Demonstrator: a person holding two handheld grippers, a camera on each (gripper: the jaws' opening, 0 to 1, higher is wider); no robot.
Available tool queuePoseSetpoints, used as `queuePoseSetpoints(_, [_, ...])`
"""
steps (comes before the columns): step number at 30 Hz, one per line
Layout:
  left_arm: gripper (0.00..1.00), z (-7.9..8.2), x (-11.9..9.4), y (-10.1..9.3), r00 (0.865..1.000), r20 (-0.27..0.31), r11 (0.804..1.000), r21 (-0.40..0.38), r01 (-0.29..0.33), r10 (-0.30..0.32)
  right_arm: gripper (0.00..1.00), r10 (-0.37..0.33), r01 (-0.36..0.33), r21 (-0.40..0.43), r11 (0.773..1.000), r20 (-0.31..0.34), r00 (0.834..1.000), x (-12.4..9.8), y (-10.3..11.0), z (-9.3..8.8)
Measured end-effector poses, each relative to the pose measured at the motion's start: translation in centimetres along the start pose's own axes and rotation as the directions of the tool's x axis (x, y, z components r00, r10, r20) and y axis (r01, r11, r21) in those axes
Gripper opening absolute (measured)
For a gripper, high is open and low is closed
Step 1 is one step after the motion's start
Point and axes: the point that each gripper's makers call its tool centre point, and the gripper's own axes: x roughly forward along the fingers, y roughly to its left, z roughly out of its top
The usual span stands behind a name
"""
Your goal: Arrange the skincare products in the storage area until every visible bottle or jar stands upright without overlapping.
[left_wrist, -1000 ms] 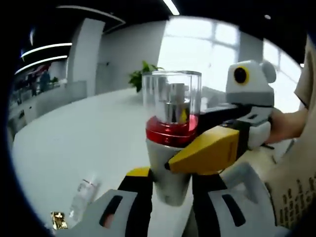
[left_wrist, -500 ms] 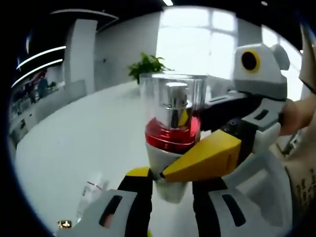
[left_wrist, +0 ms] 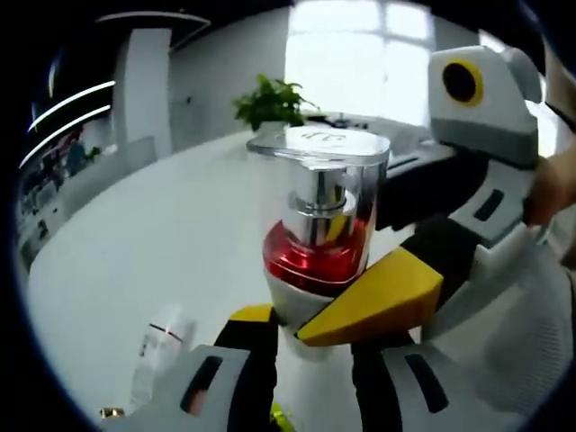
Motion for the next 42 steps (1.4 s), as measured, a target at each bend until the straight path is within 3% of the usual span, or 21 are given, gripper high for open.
queuePoseSetpoints(10, [0.28,-0.7,2.3,2.5,1.0,-0.006,1.0,0.015,-0.007,0.007,0.32,0.008,-0.009,-0.023,1.0,-0.023,1.0,2.1,-1.9,-0.7])
queuePoseSetpoints(25, [0.28,1.3,4.3,6.6,0.996,0.057,0.998,0.007,-0.065,0.065,0.32,0.025,-0.022,-0.104,0.994,0.03,0.999,5.0,-5.4,0.7])
queuePoseSetpoints(33, [0.28,1.6,4.9,7.8,0.996,0.056,0.997,-0.002,-0.073,0.073,0.32,0.023,-0.019,-0.098,0.995,0.039,0.999,5.7,-6.2,1.2])
queuePoseSetpoints(42, [0.29,1.9,4.6,7.5,0.997,0.037,0.998,0.008,-0.065,0.064,0.33,0.013,-0.009,-0.094,0.996,0.041,0.999,5.9,-6.4,1.3])
